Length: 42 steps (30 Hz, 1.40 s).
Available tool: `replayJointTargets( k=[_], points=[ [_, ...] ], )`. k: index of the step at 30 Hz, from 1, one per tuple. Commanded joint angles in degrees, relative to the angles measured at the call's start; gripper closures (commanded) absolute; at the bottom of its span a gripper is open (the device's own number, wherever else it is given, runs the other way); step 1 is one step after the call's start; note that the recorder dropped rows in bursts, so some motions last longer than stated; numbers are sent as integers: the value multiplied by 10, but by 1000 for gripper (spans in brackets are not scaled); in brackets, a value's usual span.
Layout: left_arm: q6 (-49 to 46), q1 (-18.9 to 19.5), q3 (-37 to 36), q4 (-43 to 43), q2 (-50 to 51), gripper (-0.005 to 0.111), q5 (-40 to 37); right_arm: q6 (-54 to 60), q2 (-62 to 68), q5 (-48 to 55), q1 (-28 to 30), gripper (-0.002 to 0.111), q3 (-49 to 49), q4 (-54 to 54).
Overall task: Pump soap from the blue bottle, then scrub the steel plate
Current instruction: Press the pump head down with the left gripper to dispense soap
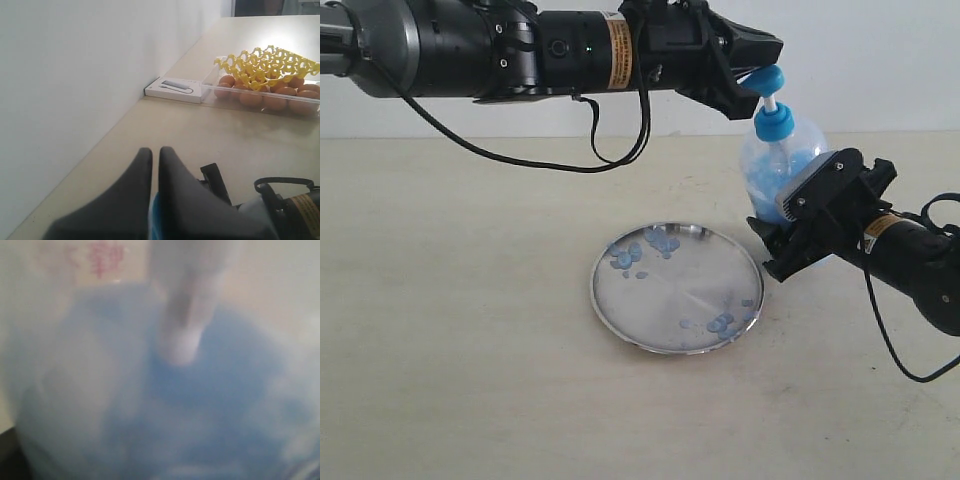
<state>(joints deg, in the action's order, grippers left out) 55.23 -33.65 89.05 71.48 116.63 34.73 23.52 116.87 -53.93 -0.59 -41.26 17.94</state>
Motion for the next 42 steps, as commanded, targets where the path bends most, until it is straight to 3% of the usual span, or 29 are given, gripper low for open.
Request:
replayJointTargets(
  k=[1, 30, 35, 42],
  points=[
    [32, -4, 3, 35, -2, 102, 2, 4, 10, 49, 0, 108, 6, 5],
    [114, -4, 3, 104, 97, 102, -1, -5, 10, 39, 0, 108, 6, 5],
    [68, -2, 12, 21, 85, 102, -3, -11, 10, 33, 0, 108, 6, 5],
    [-79, -2, 15, -184, 21, 102, -20, -94, 10, 27, 0, 108, 6, 3]
  ],
)
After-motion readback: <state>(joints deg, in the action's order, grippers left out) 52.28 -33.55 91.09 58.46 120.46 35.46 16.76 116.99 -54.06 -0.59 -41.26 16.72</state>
